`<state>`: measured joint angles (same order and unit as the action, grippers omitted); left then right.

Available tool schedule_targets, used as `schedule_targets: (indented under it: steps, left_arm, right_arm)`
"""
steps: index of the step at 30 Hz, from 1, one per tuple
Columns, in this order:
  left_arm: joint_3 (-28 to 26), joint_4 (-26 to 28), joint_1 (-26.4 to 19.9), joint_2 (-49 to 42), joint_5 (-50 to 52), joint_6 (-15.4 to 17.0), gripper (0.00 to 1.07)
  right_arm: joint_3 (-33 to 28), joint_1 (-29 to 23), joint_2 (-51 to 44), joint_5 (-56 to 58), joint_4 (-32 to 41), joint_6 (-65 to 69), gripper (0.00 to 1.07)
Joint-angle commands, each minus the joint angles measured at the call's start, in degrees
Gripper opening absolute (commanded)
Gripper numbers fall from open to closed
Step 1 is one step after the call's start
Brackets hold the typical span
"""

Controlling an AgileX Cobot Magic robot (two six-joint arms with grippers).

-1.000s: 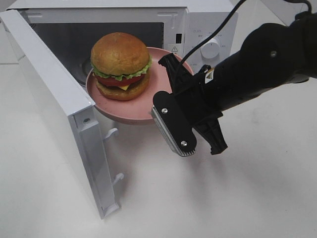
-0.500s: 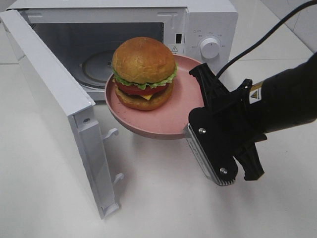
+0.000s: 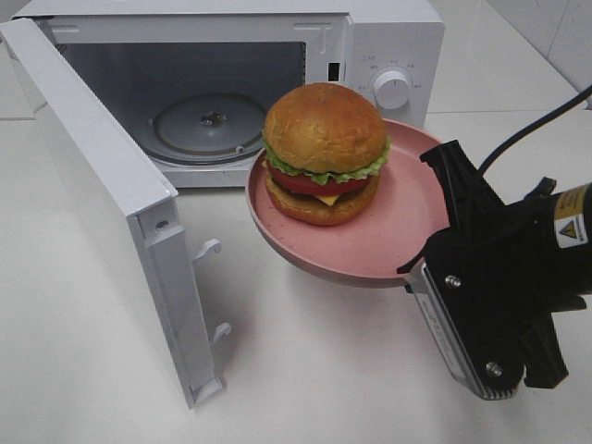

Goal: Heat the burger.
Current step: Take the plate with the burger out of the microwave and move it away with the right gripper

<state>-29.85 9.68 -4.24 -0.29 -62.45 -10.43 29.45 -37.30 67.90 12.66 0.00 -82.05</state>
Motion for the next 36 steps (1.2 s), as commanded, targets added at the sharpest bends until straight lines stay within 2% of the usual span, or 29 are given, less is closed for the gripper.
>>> schedule_targets:
  steps: [1,5,11,13,20,22,25,28,36]
  left_arm:
    - [0.11,0.4,-0.17,-1.09,0.86,0.34,0.98]
    - [0.11,0.4,-0.17,-1.09,0.86,0.34,0.98]
    - [0.11,0.4,-0.17,-1.09,0.86,0.34,0.98]
    - [0.11,0.4,-0.17,-1.09,0.86,0.34,0.98]
    - [0.11,0.4,-0.17,-1.09,0.86,0.34,0.98]
    - [0.11,0.4,-0.17,-1.09,0.86,0.34,0.98]
    - [0.11,0.4,-0.17,-1.09,0.86,0.34,0.98]
    - [0.11,0.4,-0.17,-1.09,0.86,0.34,0.98]
    - [0.11,0.4,-0.17,-1.09,0.86,0.34,0.98]
  right_arm:
    - [-0.52,0.23,-2.81,-2.52,-3.61,4.81,0.0]
    - [-2.41,0.23,-6.82,0.4,-8.77,12.32,0.0]
    - [-2.58,0.23,-10.08,4.64,-13.12,20.97,0.0]
    - [-2.58,0.23,-11.75,7.39,-16.62,25.67,0.0]
    - [-2.58,0.23,-13.24,13.12,-24.92,36.15,0.0]
    - [-2.58,0.23,-13.24,15.7,-29.62,42.8,0.0]
    - [-2.58,0.23,-13.24,16.04,-30.88,44.58,0.0]
    - [-2.58,0.23,-13.24,18.11,-35.81,53.92,0.0]
    - [-2.58,0.23,-13.24,21.54,-38.9,65.95,0.0]
